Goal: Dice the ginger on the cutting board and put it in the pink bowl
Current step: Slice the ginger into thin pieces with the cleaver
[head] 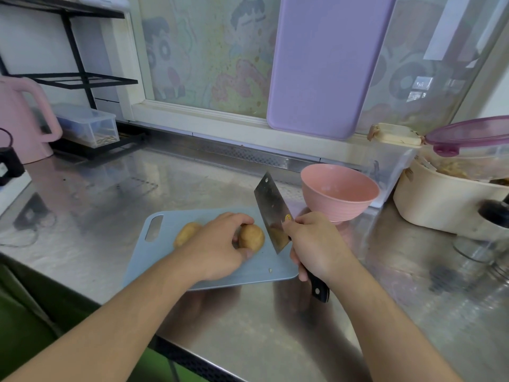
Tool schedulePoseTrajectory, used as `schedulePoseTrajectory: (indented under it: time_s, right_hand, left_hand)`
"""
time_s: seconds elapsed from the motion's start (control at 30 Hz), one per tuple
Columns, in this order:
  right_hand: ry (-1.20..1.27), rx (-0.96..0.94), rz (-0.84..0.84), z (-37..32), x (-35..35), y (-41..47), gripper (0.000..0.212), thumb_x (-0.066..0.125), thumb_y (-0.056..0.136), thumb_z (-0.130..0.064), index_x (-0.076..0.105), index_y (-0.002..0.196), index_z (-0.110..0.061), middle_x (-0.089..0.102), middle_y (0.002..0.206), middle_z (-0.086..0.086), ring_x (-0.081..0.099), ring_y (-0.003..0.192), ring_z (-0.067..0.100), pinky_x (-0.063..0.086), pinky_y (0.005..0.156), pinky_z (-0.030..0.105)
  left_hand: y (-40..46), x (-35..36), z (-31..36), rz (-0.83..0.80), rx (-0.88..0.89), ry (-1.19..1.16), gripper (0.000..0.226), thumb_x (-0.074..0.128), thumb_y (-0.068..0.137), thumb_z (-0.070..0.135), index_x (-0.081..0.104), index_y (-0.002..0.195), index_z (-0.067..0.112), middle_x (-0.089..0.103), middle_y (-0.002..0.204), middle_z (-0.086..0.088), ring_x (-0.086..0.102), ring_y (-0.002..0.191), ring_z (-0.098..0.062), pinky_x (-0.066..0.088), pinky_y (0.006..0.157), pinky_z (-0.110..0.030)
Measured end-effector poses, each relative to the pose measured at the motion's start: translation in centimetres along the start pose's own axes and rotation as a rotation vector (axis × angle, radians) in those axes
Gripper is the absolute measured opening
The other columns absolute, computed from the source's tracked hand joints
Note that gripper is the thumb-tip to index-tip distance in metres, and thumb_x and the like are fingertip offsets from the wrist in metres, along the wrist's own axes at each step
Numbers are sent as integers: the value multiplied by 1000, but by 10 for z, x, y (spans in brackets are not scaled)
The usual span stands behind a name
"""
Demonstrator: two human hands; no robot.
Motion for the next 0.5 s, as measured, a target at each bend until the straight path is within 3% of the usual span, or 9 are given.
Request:
schedulePoseTrajectory:
  time_s: [0.07,0.2,0.3,0.4,0.5]
  right_hand:
    - [17,24,-12,1,0,-1,26,49,96,-19,50,73,-6,54,55,15,51,30,26,41,48,28]
    - [63,52,-44,-1,0,-5,24,48,90,-11,51,68,-4,56,50,15,49,32,25,37,45,23]
    - [90,46,-83,-3,1,-6,25,49,94,-9,53,69,-5,57,55,16,47,35,25,37,46,24]
    - [87,38,-119,-4,3,-6,32,50,100,-14,53,68,-7,58,56,16,47,38,25,37,45,23]
    - [94,20,-128,-7,4,-8,35,51,101,-15,54,67,-7,59,56,14,47,37,25,40,50,28]
  left_hand:
    - [1,0,0,22,-12,-16,58,77,91,37,50,143,36,47,117,18,55,98,0,39,84,-16]
    - [0,6,4,117,-32,-24,58,76,90,43,51,141,32,46,122,16,57,101,-6,42,87,-22]
    - [-2,12,4,147,-24,-53,61,72,93,46,45,146,37,42,126,18,54,102,-6,39,86,-19]
    - [1,10,1,161,12,-83,50,71,94,46,55,141,37,45,120,20,54,95,-2,38,83,-15]
    - [6,8,-4,161,42,-71,45,63,101,42,58,144,34,49,126,19,52,98,-5,44,95,-24]
Point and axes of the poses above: each hand's wrist, its own y-axis towards the middle knuckle, its own x-axis out of the palm, z = x × y, the point moved 6 cm from there along y, towards the middle knuckle
